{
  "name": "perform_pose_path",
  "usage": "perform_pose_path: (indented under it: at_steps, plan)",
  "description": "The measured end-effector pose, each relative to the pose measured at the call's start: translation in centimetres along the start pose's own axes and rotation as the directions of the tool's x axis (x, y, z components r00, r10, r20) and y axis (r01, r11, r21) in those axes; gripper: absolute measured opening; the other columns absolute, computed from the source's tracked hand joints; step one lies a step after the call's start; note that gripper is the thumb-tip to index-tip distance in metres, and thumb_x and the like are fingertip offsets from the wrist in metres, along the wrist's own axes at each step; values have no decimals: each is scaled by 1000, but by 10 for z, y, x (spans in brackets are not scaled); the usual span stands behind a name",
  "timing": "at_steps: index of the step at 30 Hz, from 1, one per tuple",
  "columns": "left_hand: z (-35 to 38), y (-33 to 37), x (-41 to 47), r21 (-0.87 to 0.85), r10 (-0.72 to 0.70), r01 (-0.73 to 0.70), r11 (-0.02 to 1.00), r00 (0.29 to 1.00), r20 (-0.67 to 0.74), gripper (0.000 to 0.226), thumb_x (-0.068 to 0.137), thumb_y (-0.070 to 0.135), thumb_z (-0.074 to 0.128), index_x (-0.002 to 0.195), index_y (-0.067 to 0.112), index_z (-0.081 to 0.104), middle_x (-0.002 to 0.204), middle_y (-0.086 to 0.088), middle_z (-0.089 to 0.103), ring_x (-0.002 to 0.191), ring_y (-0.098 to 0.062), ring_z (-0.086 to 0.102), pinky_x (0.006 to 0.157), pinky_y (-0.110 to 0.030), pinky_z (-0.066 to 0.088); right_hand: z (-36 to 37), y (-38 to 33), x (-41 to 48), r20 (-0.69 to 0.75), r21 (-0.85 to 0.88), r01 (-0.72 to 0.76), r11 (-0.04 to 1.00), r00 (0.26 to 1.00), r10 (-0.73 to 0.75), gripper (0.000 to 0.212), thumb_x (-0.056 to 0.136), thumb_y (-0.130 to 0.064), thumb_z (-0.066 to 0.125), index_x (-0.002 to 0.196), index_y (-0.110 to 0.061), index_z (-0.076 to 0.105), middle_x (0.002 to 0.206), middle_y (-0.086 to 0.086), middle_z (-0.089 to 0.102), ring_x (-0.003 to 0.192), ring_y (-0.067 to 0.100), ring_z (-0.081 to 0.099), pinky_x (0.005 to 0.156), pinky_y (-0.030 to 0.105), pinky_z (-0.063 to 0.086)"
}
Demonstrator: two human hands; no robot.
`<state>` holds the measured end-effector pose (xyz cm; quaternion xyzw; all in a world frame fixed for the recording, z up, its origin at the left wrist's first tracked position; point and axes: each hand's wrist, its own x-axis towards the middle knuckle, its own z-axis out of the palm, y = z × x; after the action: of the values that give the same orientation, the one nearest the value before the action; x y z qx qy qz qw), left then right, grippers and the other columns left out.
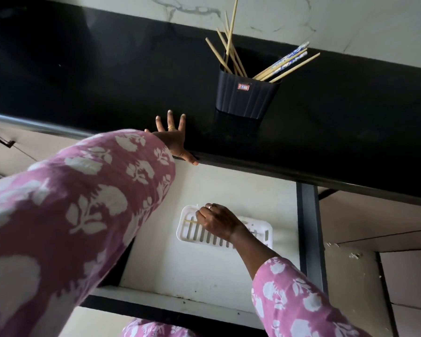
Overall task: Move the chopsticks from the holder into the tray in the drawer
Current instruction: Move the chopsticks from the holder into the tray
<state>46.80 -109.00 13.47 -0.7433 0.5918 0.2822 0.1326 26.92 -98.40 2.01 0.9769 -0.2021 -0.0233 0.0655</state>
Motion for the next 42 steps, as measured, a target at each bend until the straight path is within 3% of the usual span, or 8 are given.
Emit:
perform_pose_path:
  at_steps: [6,10,12,15,18,20,26,42]
  plan:
    - [-3,1,-3,-3,4,-4,1000,1000,-17,148,50,65,80,145,29,-27,151,-8,-38,139,-44,-27,104,-73,2,-60,69,3,-387,-80,-96,992,920,58,17,75,4,58,69,-12,64,59,3,56,53,21,56,48,30,45]
    - [-2,1,-2,4,2,-2,1000,1000,-20,149,49,66,80,145,29,-27,151,-7,-38,139,-44,-26,104,-73,3,-105,121,11,-632,-71,-264,962,758,162,27,89,0,47,74,-8,68,61,6,59,55,24,58,54,31,45]
    - [-2,1,-1,6,0,0,1000,1000,-15,149,48,67,80,145,29,-27,151,-7,-38,139,-44,-26,104,-73,3,-123,146,14,-696,10,-417,909,649,306,15,82,0,58,77,-10,69,64,5,62,58,24,61,61,28,43]
    - [-2,0,1,14,-1,1,1000,1000,-16,151,46,69,80,146,29,-26,151,-8,-37,139,-45,-25,104,-73,4,-148,177,25,-669,340,-623,704,366,647,10,83,-11,60,84,-6,68,78,11,67,70,30,66,67,33,48]
    - [-3,0,2,4,5,-5,1000,1000,-4,151,46,67,80,145,29,-27,150,-8,-38,139,-45,-27,104,-74,3,-174,205,39,-327,749,-597,289,47,944,29,87,-25,63,99,1,65,102,19,66,97,34,60,83,35,42]
    - [-2,-1,4,0,4,-4,1000,1000,4,151,47,66,81,145,29,-28,150,-8,-39,138,-45,-28,104,-74,3,-181,225,46,-97,862,-504,57,-54,994,41,85,-36,64,102,2,65,105,20,67,101,32,60,85,33,41]
    - [-3,0,6,-9,1,-1,1000,1000,19,151,48,63,83,144,28,-29,148,-8,-41,137,-45,-29,104,-73,2,-178,250,63,155,925,-333,-182,-106,982,32,82,-20,70,100,6,67,105,22,70,90,27,66,86,38,54]
    - [-3,0,2,1,-6,6,1000,1000,5,150,49,65,81,144,28,-29,149,-9,-40,138,-44,-29,106,-73,2,-224,240,34,-105,955,-293,48,-184,977,22,92,-17,56,96,3,64,99,19,69,91,31,68,83,43,55]
